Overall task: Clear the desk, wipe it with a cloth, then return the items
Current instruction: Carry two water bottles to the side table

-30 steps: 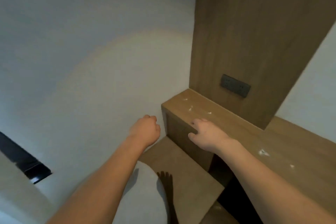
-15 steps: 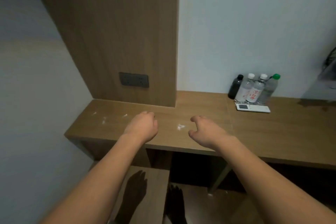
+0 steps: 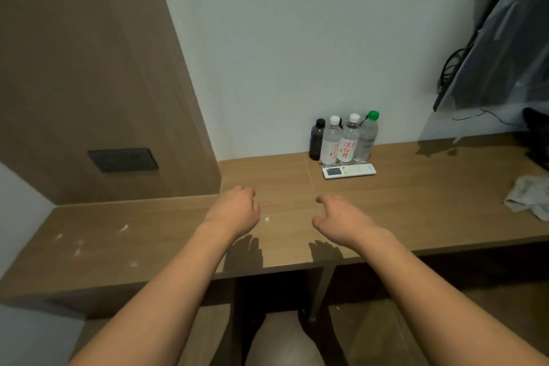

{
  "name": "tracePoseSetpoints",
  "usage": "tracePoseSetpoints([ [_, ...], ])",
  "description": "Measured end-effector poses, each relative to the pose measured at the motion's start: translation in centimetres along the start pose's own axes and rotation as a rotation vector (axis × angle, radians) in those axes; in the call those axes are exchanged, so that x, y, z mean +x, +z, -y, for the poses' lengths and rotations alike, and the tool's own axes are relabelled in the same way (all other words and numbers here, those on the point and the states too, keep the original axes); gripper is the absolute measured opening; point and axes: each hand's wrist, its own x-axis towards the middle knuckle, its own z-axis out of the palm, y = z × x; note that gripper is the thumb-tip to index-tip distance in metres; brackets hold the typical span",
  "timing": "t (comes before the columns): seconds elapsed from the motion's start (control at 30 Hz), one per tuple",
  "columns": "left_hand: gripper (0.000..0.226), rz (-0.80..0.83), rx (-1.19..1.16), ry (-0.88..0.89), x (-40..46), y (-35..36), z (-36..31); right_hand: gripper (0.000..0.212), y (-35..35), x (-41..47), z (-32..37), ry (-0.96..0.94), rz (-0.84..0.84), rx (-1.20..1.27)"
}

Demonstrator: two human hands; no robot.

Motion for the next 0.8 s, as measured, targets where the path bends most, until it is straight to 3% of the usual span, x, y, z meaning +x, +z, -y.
tracePoseSetpoints([
  [0.4,0.039,0.136,-0.036,0.028,10.7,2.8,-1.4,0.058,-0.2,10.1,-4.5,0.081,0.057,0.051],
  [0.57,0.041,0.167,-0.106,0.084,17.8,3.5,-1.4,0.056,-2.3,15.3,-5.9,0.187,-0.027,0.07],
  [0.8,0.041,0.088,-0.296,0.144,26.4,3.8,-5.2,0.048,-6.5,21.3,-9.3,0.249,-0.169,0.124],
])
